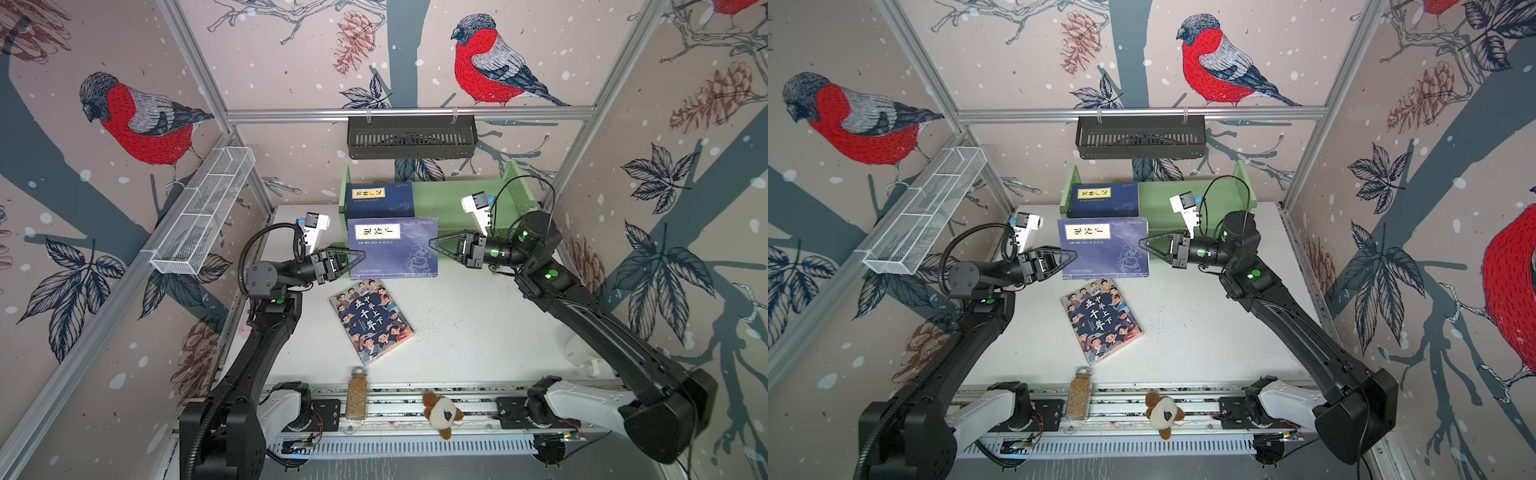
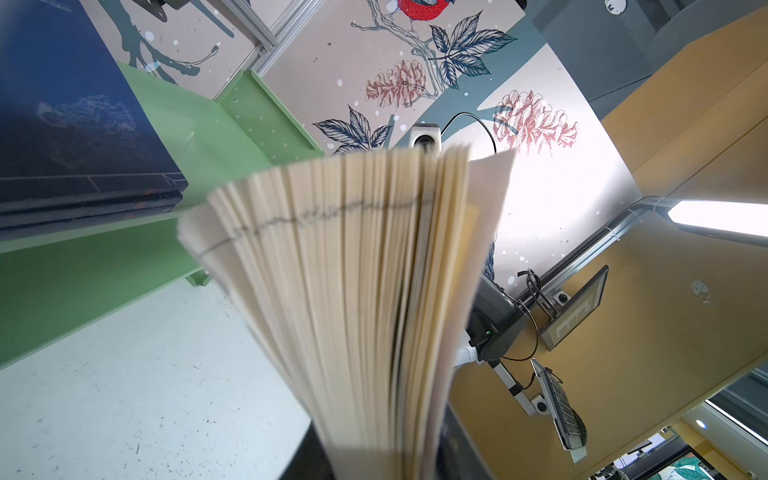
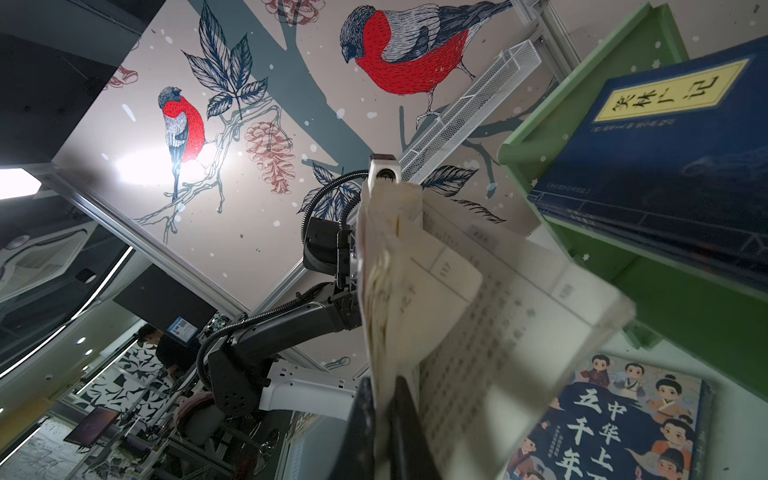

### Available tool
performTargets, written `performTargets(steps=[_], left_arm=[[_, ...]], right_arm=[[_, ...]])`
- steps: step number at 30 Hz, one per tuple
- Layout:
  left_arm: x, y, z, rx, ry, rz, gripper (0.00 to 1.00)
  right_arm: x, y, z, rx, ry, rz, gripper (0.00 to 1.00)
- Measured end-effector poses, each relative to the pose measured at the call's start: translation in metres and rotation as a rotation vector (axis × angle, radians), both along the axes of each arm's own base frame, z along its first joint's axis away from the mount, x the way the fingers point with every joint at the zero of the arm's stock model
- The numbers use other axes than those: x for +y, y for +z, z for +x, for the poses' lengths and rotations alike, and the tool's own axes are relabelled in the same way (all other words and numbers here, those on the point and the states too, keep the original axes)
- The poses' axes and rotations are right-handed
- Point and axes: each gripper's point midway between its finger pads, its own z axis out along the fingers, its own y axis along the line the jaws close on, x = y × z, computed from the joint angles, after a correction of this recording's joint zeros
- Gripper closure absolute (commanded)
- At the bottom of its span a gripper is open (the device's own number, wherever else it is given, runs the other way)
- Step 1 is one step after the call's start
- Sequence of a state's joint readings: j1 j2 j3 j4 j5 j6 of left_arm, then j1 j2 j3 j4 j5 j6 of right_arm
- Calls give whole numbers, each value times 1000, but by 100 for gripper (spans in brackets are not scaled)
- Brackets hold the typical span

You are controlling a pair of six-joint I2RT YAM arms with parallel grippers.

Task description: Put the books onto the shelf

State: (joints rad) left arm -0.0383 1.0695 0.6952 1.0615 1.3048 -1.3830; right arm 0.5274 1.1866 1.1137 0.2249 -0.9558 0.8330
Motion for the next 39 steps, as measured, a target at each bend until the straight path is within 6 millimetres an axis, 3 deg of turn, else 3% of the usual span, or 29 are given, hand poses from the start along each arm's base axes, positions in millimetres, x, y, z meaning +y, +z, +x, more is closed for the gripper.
performTargets(steps=[1,3,6,10,15,21,31,36,39], left_arm=[[0,0,0,3,0,0,79],[0,-1,1,10,0,0,89],[0,-2,1,18,2,1,93],[0,-3,1,20,6,7,100],[0,-4,5,-8,15,33,100],[-1,2,8,-37,4,58,100],[-3,8,11,-30,-53,33,100],[-3,13,9,-29,-75,8,100],[-3,16,6,-32,-82,1,100]], right_arm=[[0,-2,1,5,-7,-6,96],[0,-7,5,8,-21,-21,76],[1,-12,10,18,-44,-49,60],[-4,-12,16,5,-94,-75,48],[-26,-1,24,-27,-199,-76,35],[-31,-5,14,-26,-190,-77,21],[-12,-23,5,-22,-102,-78,22],[1,-26,14,-16,-75,-81,33],[6,-21,17,-37,-57,-66,47]])
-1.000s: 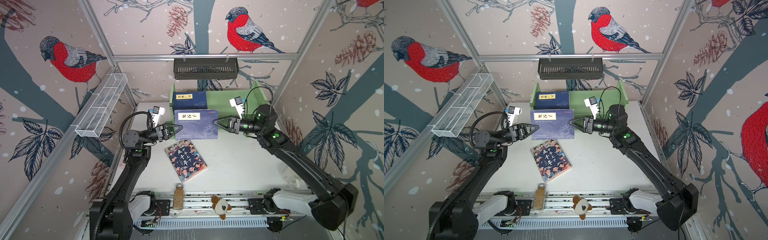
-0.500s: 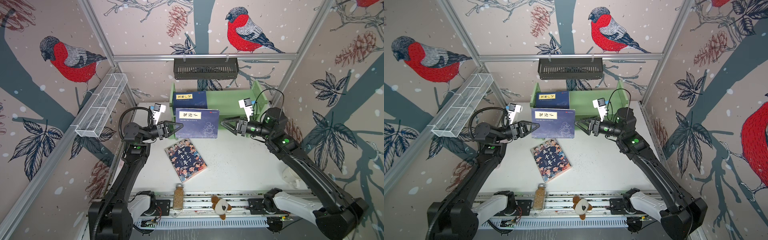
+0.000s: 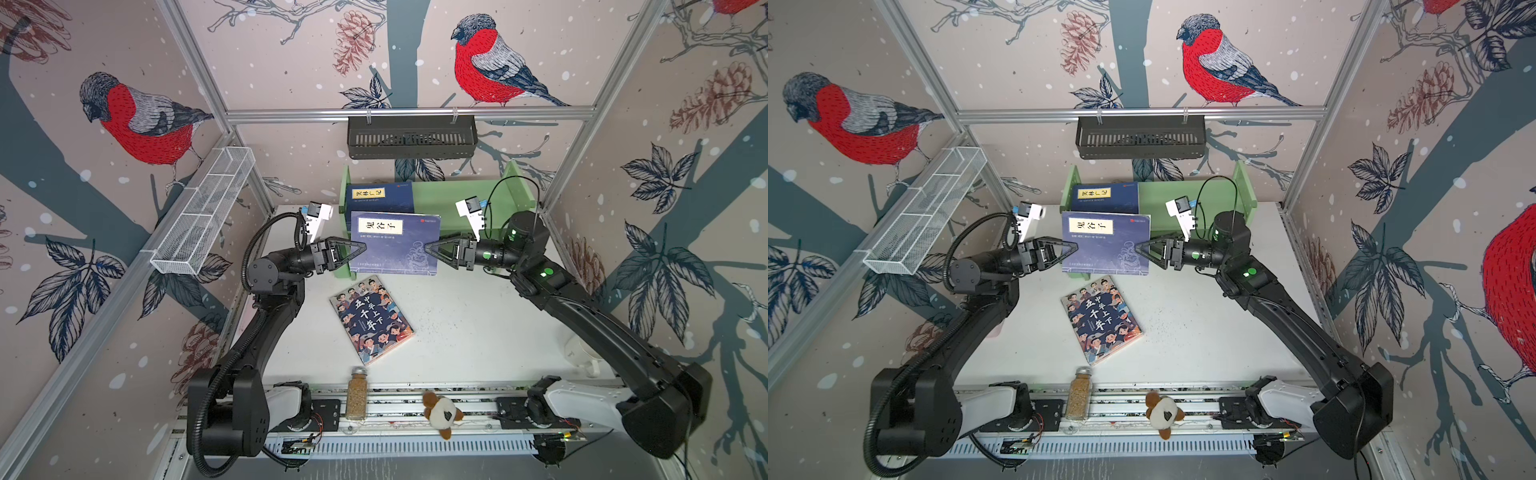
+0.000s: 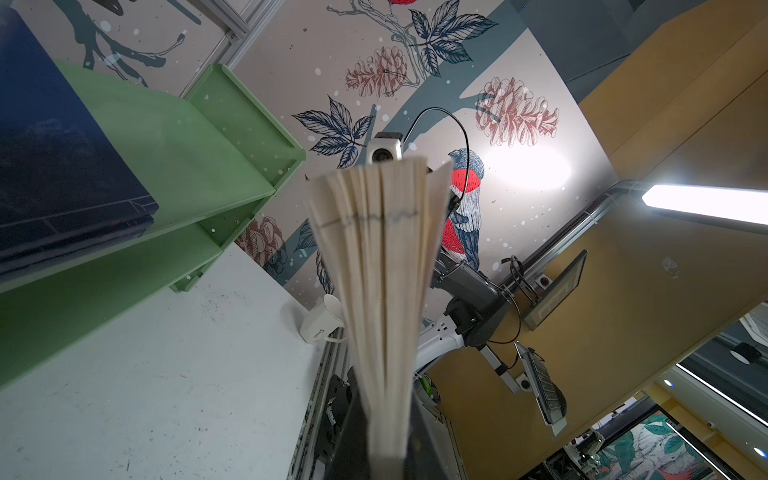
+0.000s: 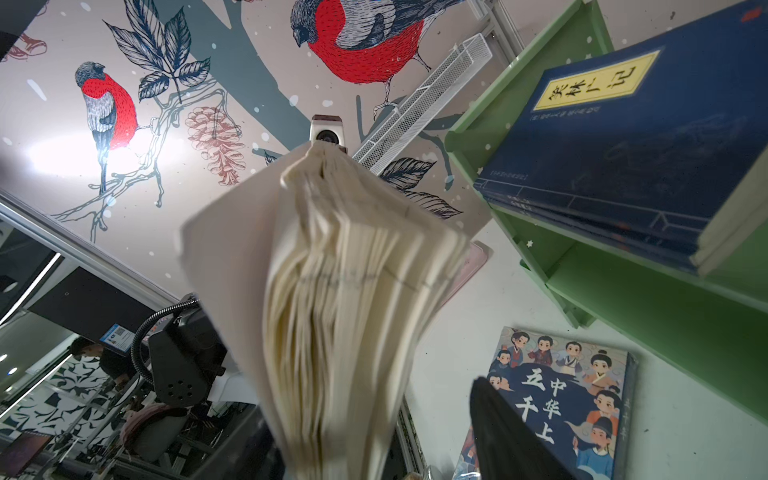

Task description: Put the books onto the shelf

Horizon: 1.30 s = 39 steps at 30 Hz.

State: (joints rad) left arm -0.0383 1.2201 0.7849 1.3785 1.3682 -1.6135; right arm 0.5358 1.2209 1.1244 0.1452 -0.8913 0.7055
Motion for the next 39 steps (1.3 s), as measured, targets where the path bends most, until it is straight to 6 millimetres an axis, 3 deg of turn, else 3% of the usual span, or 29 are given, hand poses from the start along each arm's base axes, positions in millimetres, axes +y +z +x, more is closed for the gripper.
performTargets(steps=[4,6,8,12,19,23,30,39], left_arm=[[0,-3,-3,0,-1,-2,86],[0,-2,-4,1,6,-6,62],[1,-1,-6,-18,13,-3,39],[2,-3,-5,-31,32,9,17],[36,5,19,-74,190,34,10],[42,10,24,-105,215,42,9],[43,9,26,-97,219,43,8],[45,13,30,-125,231,52,5]], right_arm=[[5,9,0,-25,40,26,79],[9,12,2,-26,64,33,96],[11,11,5,-20,72,31,100],[8,19,14,-32,60,36,100],[-18,36,46,-43,-6,56,100],[-26,46,59,-26,7,101,100],[-19,63,75,7,91,162,100],[-4,52,117,34,87,101,100]])
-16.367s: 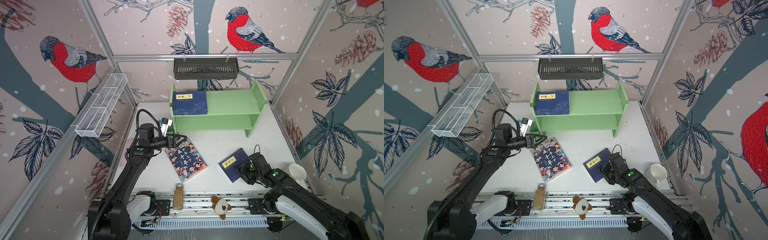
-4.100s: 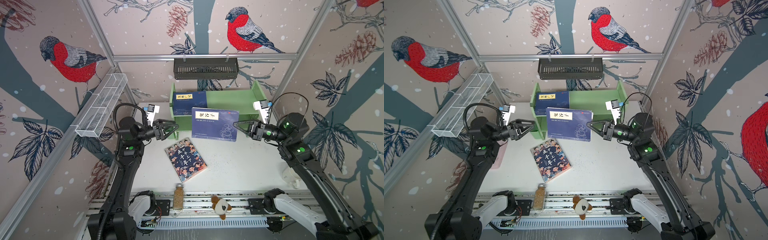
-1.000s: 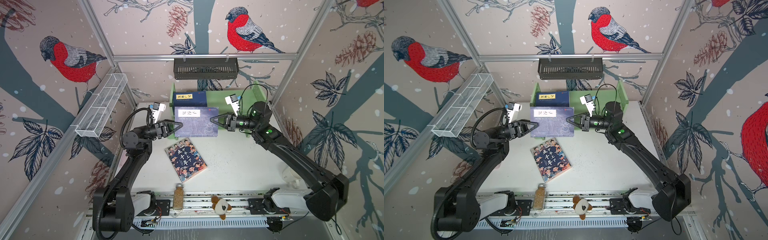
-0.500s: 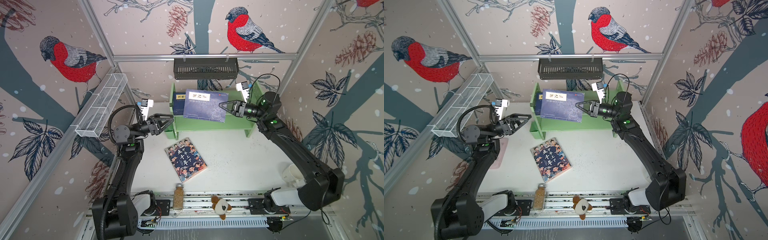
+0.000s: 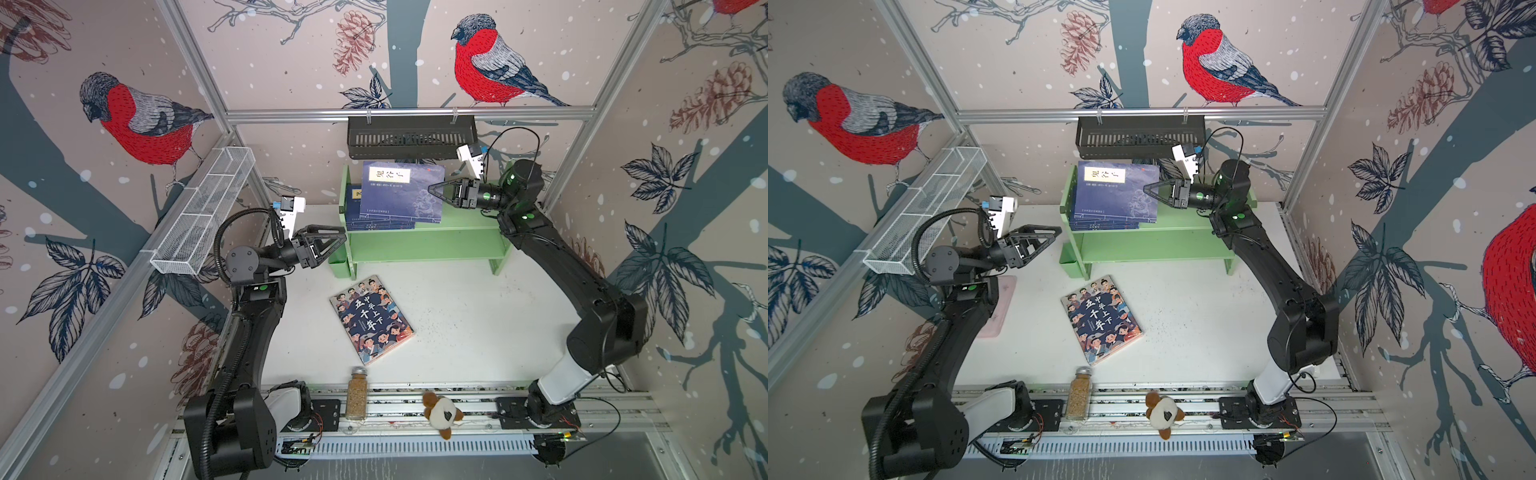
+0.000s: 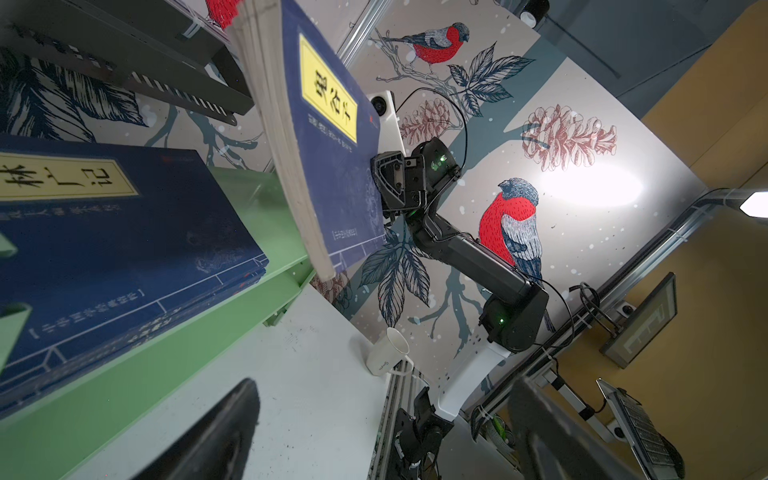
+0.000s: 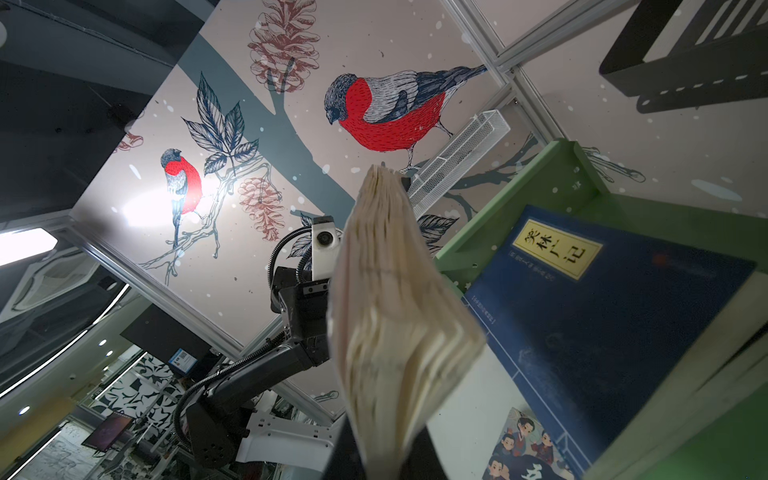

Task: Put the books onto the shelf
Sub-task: 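Lay the book down onto the shelf stack with the right gripper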

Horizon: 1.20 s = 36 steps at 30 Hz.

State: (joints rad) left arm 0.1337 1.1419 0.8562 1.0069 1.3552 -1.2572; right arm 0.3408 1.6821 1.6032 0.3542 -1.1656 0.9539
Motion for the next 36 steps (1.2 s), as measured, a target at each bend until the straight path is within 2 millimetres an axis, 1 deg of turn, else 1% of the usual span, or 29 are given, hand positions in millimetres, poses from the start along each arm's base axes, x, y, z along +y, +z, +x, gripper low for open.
performTargets(steps=[3,6,10,13,15,17,19,21,24,30,36], left_arm=[[0,5,1,-10,0,2,2],[2,13,2,-42,10,10,2],[5,29,3,-101,31,20,2],[7,32,10,-100,51,15,2],[8,30,13,-82,57,12,2],[9,30,17,-69,62,13,2],[10,34,20,-79,74,14,2],[10,37,20,-97,80,21,2],[11,34,25,-82,87,23,2],[13,30,31,-62,102,24,2],[14,29,34,-58,114,23,2]], right_arm=[[6,-8,13,13,-1,-24,100],[11,-16,28,23,-3,-46,100],[18,-28,45,61,-3,-72,100],[23,-34,57,78,-10,-87,100],[26,-40,62,98,-9,-97,100],[29,-46,65,118,-5,-107,100],[32,-52,66,133,0,-119,100],[33,-54,67,140,2,-124,99],[35,-55,70,151,2,-130,97],[37,-68,78,199,-20,-152,95],[39,-69,78,211,-18,-158,89]])
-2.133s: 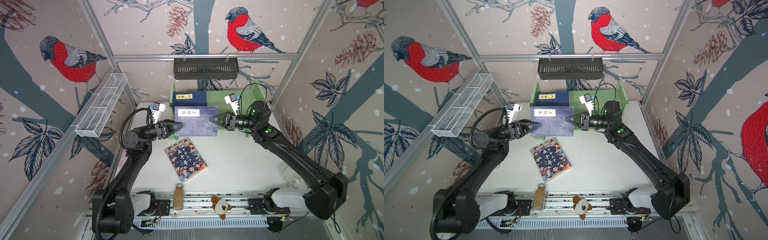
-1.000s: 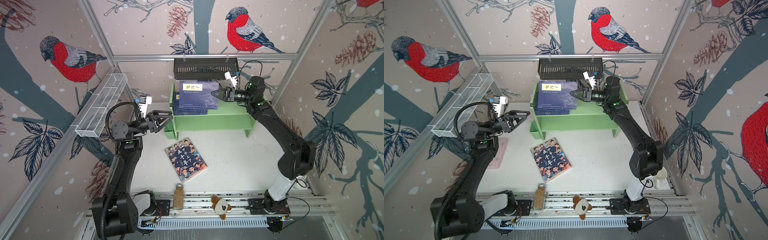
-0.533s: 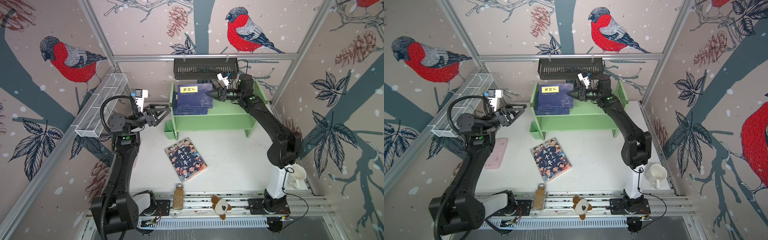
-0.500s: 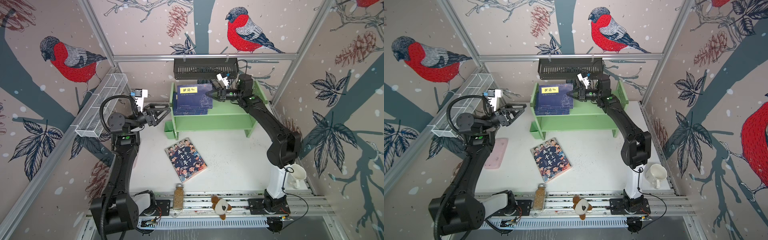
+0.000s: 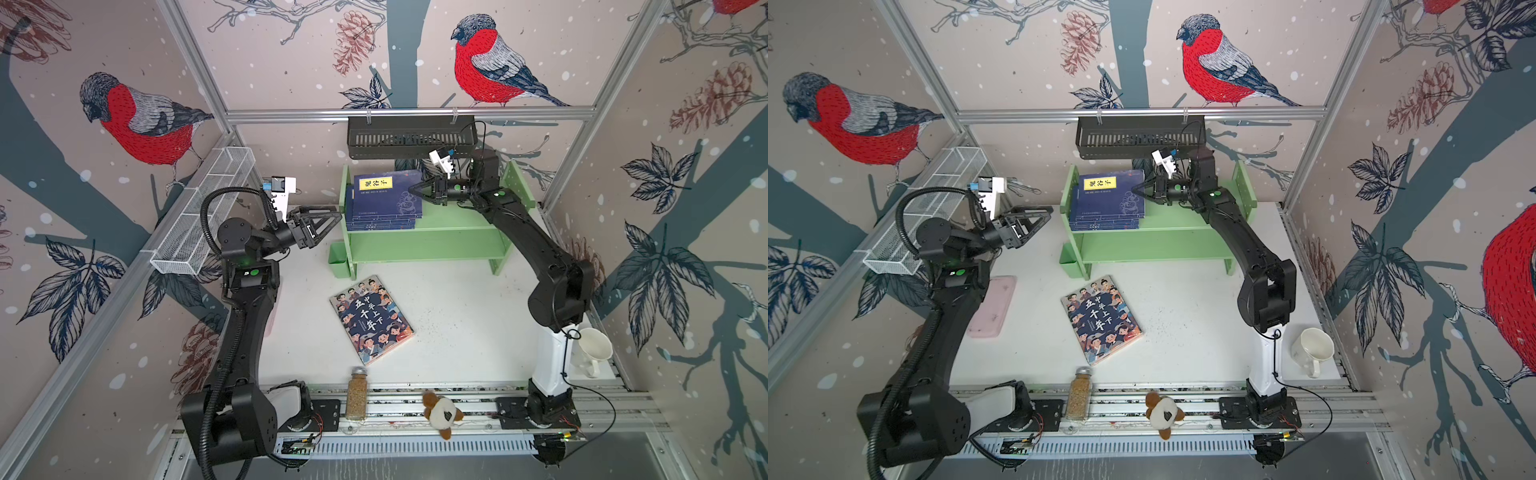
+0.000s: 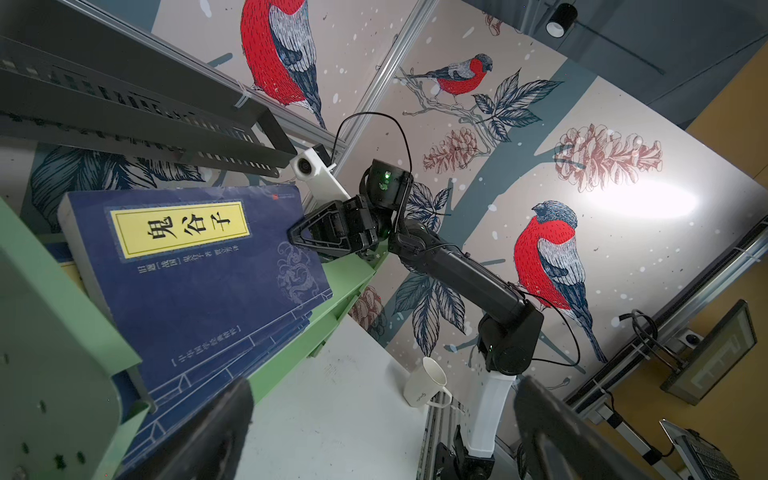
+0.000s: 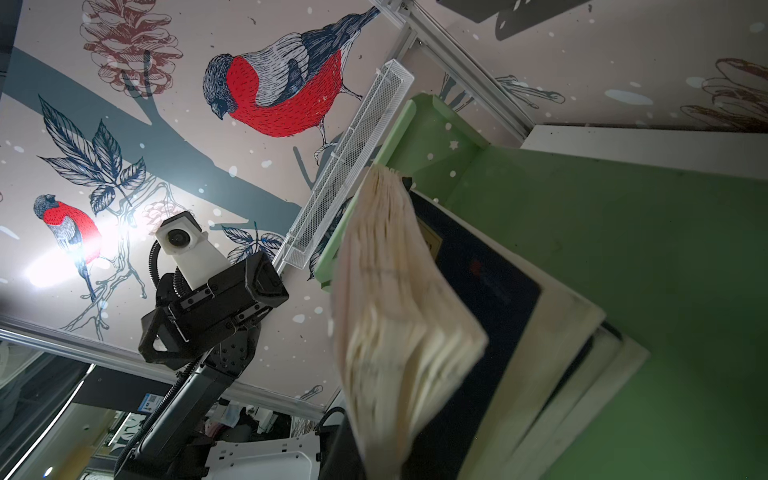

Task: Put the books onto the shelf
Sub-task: 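Lay the book down onto the shelf stack with the right gripper, then press the book flat onto the stack with the right gripper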

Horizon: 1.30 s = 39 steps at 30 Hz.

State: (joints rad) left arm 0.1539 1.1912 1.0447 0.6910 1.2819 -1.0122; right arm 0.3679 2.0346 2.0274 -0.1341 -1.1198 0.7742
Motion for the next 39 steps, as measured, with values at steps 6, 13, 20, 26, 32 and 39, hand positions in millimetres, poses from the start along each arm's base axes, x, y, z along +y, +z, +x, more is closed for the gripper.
performTargets(steps=[6,13,20,26,32,39], left_arm=[[0,0,0,-8,2,4,2],[0,-2,0,-10,3,5,2],[0,-3,-1,2,2,-1,2],[0,-6,-1,9,2,-3,2],[0,-9,-2,15,1,-3,2],[0,-12,-3,20,0,-3,2]], right_arm=[[1,-2,0,3,-3,-11,84],[0,-5,3,14,-24,-25,58],[-5,-13,14,21,-96,-60,49],[-8,-15,21,14,-156,-97,45],[-17,-8,26,-45,-261,-166,43],[-23,-16,18,-57,-318,-219,48]])
